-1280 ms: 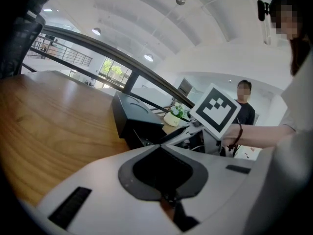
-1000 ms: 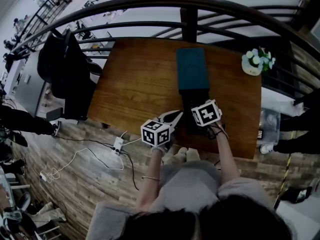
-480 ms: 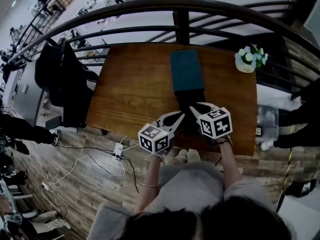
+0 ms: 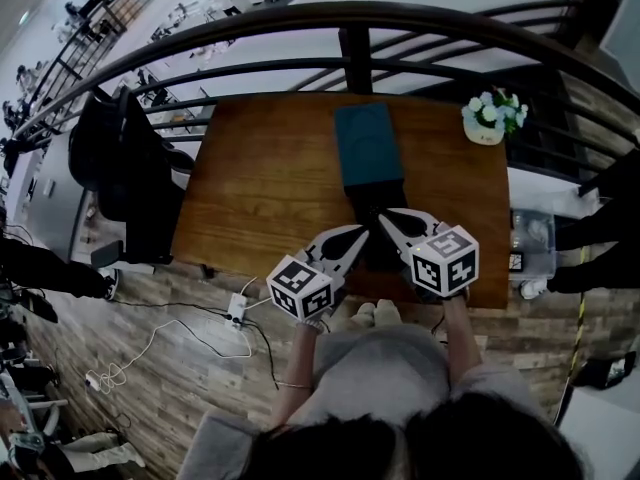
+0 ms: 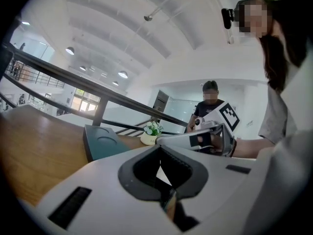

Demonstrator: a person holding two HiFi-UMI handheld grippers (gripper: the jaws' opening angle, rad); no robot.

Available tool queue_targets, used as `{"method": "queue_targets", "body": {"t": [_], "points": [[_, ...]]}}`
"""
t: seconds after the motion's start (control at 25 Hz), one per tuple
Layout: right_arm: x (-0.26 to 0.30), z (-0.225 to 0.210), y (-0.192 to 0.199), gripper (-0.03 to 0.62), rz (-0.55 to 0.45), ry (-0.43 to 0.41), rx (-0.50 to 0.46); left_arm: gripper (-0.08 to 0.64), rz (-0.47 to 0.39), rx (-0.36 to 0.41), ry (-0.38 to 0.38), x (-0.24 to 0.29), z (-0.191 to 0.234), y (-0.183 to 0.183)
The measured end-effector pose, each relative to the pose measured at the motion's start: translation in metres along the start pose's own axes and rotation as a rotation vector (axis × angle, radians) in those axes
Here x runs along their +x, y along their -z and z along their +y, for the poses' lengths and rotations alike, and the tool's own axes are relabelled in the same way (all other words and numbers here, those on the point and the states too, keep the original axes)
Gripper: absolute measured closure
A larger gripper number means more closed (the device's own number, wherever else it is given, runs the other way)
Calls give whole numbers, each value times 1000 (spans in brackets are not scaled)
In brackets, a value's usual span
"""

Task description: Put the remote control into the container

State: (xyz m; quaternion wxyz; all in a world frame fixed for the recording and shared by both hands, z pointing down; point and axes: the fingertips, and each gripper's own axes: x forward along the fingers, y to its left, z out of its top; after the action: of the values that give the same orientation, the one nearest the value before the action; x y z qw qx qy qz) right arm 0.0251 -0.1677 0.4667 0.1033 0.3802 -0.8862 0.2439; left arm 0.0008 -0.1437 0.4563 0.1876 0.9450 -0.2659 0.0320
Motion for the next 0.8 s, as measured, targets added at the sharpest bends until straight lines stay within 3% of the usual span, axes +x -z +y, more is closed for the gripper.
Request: {"method": "queue_targets", "body": {"t": [0.8], "points": [[-25, 25, -51, 563, -152, -46, -147, 557, -89, 117, 29, -7, -21, -48]]}}
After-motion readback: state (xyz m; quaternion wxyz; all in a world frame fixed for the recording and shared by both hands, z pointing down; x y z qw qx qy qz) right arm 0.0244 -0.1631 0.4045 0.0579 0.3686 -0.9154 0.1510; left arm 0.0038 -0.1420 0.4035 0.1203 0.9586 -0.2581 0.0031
